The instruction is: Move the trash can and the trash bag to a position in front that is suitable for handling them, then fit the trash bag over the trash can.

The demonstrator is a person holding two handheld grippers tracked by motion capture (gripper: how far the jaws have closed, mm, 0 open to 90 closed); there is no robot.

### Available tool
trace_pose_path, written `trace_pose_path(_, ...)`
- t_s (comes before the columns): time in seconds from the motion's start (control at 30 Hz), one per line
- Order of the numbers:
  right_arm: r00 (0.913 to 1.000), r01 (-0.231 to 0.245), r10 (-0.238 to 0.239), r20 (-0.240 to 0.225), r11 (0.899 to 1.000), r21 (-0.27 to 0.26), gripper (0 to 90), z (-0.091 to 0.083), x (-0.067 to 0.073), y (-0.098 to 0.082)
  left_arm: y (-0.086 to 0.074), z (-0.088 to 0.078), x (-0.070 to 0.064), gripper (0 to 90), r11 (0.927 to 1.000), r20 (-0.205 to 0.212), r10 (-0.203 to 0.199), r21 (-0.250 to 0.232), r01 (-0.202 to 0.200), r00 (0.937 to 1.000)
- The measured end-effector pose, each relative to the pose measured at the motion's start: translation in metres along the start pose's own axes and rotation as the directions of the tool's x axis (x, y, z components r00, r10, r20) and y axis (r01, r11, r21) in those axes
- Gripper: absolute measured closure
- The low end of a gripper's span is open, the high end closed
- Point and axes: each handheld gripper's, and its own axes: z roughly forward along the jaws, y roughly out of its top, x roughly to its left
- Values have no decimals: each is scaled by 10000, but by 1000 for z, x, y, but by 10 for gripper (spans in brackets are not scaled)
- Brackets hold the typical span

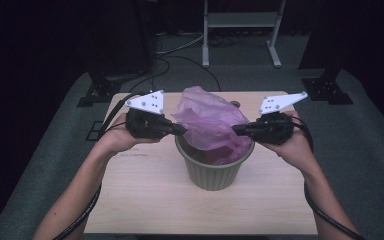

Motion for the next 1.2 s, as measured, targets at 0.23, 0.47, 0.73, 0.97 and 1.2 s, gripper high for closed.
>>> trace_pose_path(0.23, 9976, -604, 623, 300, 9963, -609, 900, -25, -14, -22, -8, -10, 4, 900, 9997, -383, -231, 12, 232, 9990)
trace_pose_path(0.47, 9932, -997, 1035, 535, 9926, -694, 900, -34, -24, -37, -19, -32, 8, 900, 9985, -913, -540, -18, 540, 9944)
trace_pose_path(0.73, 9892, -1338, 1380, 493, 9877, -803, 900, -34, -33, -47, -25, -42, 8, 900, 9972, -1175, -748, -14, 751, 9903)
trace_pose_path(0.97, 9908, -1341, 1350, 59, 9875, -825, 855, -32, -31, -48, -27, -43, 9, 900, 9969, -1190, -779, 21, 787, 9898)
trace_pose_path(1.2, 9936, -1115, 1095, -288, 9906, -797, 710, -31, -24, -42, -33, -42, 9, 900, 9965, -1178, -831, 23, 839, 9896)
